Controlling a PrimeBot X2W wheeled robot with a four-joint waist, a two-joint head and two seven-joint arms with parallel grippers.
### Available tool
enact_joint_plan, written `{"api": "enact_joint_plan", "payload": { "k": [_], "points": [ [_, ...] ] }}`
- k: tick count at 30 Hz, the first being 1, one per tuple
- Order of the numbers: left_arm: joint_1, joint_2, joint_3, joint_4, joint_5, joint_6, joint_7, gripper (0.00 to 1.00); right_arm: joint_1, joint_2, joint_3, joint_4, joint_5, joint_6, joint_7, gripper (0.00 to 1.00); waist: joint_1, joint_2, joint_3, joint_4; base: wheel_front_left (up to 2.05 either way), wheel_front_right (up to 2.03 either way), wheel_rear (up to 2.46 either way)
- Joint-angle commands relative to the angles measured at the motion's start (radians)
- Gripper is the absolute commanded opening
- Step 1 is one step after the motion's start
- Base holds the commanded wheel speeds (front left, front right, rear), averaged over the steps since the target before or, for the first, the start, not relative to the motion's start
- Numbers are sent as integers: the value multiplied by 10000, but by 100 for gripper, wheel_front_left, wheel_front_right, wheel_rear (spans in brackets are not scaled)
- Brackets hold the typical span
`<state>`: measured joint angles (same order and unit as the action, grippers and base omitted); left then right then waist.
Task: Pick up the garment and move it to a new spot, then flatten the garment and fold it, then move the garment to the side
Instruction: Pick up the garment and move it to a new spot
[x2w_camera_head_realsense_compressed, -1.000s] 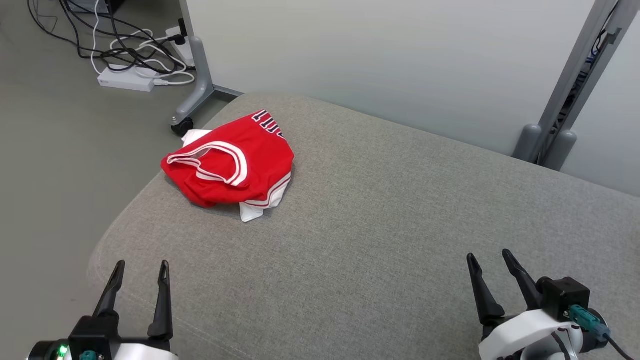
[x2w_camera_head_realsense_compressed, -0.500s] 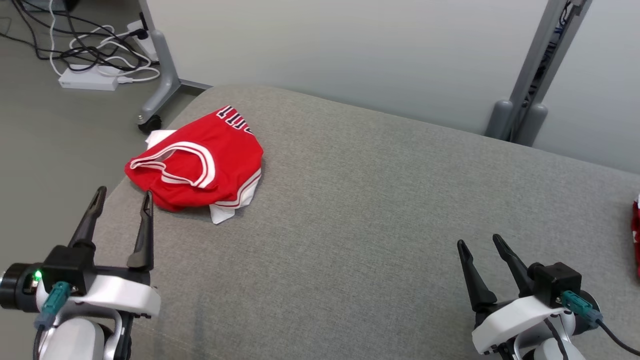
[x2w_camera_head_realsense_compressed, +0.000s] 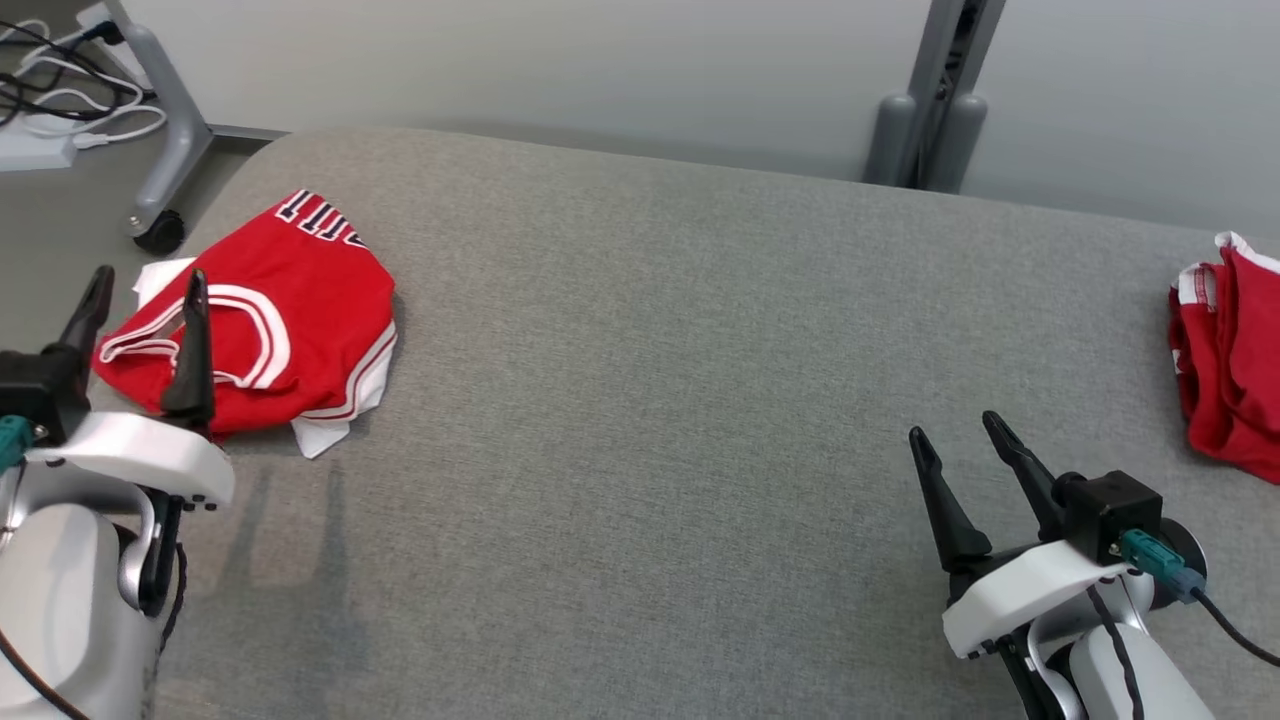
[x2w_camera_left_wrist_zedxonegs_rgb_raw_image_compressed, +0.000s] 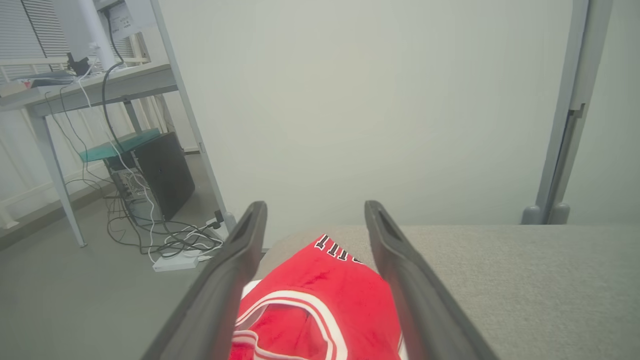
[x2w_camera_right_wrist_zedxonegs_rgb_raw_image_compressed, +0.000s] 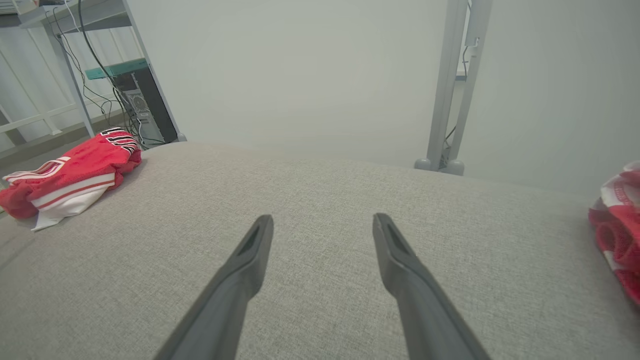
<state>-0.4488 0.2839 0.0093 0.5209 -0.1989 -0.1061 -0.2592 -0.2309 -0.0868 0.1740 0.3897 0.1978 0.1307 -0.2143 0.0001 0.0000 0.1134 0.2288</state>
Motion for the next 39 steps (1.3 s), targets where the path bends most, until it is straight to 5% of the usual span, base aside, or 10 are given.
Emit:
{"api": "enact_joint_plan", "payload": {
  "k": [1,17,39],
  "points": [
    [-228,51,18,75,-111,-55,-39,100,-118,-87,-3,-58,-51,1,40,100,-1,0,285,-292,0,0,0],
    [-3138,1174,-1324,3871,-1578,-238,119,100,-839,-176,175,-609,-325,1,341,100,-1,0,1552,-1347,0,0,0],
    [-4614,2509,-4102,6389,-3789,-241,2850,100,-1201,-141,110,-1066,-612,-1,737,100,-1,0,2608,-2107,0,0,0]
  ]
}}
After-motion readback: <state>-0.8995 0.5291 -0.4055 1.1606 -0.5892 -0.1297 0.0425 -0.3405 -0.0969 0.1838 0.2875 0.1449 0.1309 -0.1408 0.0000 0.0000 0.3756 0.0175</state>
